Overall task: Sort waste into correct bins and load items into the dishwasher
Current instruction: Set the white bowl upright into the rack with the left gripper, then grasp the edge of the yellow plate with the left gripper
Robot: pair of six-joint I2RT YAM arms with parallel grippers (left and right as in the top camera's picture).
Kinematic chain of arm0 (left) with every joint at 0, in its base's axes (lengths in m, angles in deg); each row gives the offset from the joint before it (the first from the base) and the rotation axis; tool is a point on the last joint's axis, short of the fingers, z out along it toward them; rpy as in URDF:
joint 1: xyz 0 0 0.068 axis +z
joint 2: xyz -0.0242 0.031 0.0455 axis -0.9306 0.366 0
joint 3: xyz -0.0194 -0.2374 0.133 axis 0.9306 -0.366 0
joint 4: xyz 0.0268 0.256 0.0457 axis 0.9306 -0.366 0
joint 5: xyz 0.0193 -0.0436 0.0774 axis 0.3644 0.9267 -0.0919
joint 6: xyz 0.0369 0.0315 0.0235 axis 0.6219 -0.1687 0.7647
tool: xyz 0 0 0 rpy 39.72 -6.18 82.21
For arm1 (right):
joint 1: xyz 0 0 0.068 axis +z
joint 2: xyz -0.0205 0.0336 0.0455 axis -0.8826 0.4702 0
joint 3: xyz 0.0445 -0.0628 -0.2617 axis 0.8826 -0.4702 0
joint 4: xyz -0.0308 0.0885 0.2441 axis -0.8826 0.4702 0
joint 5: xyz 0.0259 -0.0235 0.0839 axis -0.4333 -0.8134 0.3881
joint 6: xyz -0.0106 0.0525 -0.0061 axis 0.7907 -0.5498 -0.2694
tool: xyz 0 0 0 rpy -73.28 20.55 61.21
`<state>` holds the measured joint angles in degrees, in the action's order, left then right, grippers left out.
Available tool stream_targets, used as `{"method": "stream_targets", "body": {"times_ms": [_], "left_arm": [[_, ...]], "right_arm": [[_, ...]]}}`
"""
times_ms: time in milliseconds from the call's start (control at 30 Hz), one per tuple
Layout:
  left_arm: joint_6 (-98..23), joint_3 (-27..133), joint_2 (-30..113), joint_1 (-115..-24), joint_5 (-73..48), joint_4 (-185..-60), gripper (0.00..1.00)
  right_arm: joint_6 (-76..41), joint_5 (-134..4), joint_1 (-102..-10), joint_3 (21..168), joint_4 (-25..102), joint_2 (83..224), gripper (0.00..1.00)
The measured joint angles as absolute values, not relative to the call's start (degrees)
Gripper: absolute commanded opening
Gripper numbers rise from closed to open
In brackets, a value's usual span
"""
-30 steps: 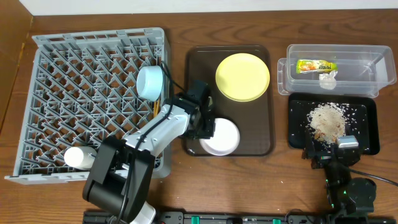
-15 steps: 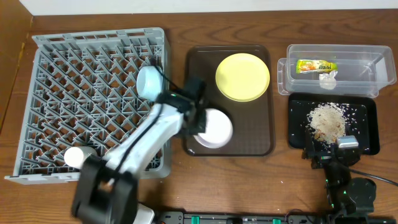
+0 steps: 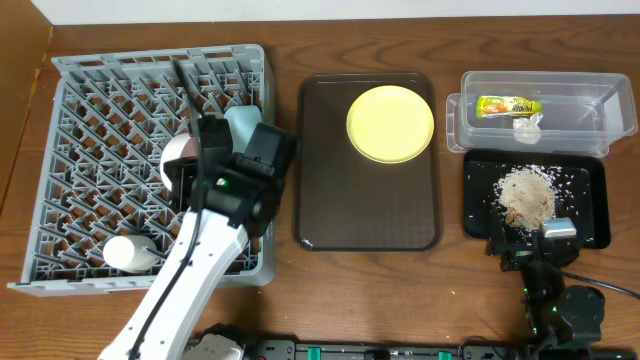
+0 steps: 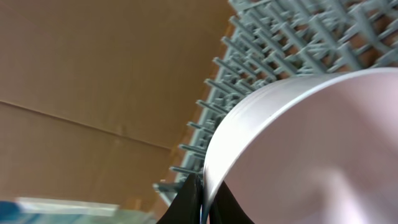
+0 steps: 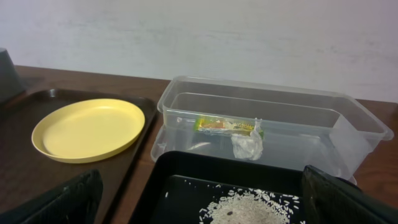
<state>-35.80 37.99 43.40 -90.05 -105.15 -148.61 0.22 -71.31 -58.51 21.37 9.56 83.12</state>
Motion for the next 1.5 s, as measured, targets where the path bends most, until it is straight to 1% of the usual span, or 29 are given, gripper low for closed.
{"method": "stream_targets", "body": {"times_ms": [167, 500, 800, 833, 900, 933, 1067, 1167, 1300, 1433, 1500], "left_arm": [[-35.5, 35.1, 48.6, -90.0, -109.2, -149.5, 0.07], [-35.4, 33.5, 60.7, -90.0, -110.4, -149.7, 0.08], [-35.6, 33.5, 62.3, -91.6, -110.4, -152.5, 0.08], [-35.7, 33.5, 62.3, -92.1, -110.2, -152.8, 0.13], [-35.9, 33.5, 62.3, -93.2, -109.3, -153.4, 0.34], [-35.7, 33.5, 62.3, -93.6, -108.6, -153.7, 0.39], [-35.9, 33.5, 62.3, -96.3, -102.0, -153.6, 0.41], [-36.0, 33.6, 62.3, -97.6, -97.8, -153.6, 0.47], [-36.1, 35.3, 61.7, -98.3, -90.2, -153.7, 0.49], [-37.2, 39.0, 58.5, -98.3, -79.3, -152.6, 0.55], [-37.5, 40.6, 55.9, -98.3, -72.3, -149.7, 0.58]], "right_arm": [[0.2, -71.3, -58.5, 21.4, 9.5, 83.1, 0.99], [0.2, -71.3, -58.5, 21.4, 9.6, 83.1, 0.99], [0.2, -71.3, -58.5, 21.4, 9.5, 83.1, 0.99], [0.2, -71.3, -58.5, 21.4, 9.5, 83.1, 0.99], [0.2, -71.3, -58.5, 21.4, 9.6, 83.1, 0.99], [0.2, -71.3, -58.5, 21.4, 9.6, 83.1, 0.99], [0.2, -71.3, -58.5, 21.4, 9.6, 83.1, 0.99], [0.2, -71.3, -58.5, 21.4, 9.5, 83.1, 0.99], [0.2, -71.3, -58.5, 21.4, 9.5, 83.1, 0.99], [0.2, -71.3, -58.5, 21.4, 9.6, 83.1, 0.99], [0.2, -71.3, -58.5, 21.4, 9.5, 83.1, 0.99]]}}
